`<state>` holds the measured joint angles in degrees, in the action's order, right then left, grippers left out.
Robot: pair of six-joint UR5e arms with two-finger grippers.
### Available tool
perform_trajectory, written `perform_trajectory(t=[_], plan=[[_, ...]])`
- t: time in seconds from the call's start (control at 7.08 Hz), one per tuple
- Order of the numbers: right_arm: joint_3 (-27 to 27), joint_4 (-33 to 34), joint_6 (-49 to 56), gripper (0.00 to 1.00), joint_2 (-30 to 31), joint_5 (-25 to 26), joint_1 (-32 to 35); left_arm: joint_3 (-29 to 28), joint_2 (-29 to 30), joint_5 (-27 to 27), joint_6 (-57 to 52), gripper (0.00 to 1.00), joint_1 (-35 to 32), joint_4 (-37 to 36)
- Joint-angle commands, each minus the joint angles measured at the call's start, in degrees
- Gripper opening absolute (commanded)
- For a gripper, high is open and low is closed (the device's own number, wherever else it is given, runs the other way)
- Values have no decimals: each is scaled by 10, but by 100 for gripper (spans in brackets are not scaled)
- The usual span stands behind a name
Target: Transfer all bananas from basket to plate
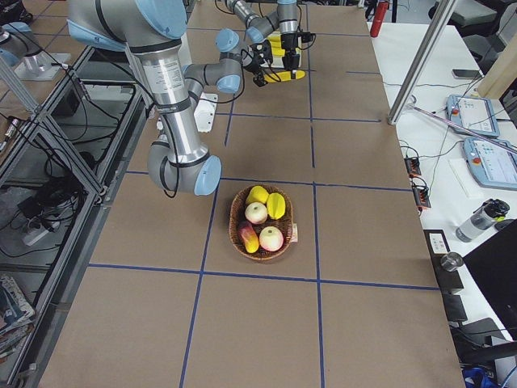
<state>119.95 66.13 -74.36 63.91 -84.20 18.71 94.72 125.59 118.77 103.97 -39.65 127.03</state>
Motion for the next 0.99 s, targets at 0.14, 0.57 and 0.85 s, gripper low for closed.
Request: perform_trajectory(t=[0.14,0.57,0.85], plan=[[105,100,1,100,59,-14,4,23,-63,0,-143,0,-54,-131],[104,113,1,100,71,-13,10,85,-245,-6,-233,0,-91,-144],[100,113,2,100,72,-11,13,81,-297,-6,-234,0,-90,-145]])
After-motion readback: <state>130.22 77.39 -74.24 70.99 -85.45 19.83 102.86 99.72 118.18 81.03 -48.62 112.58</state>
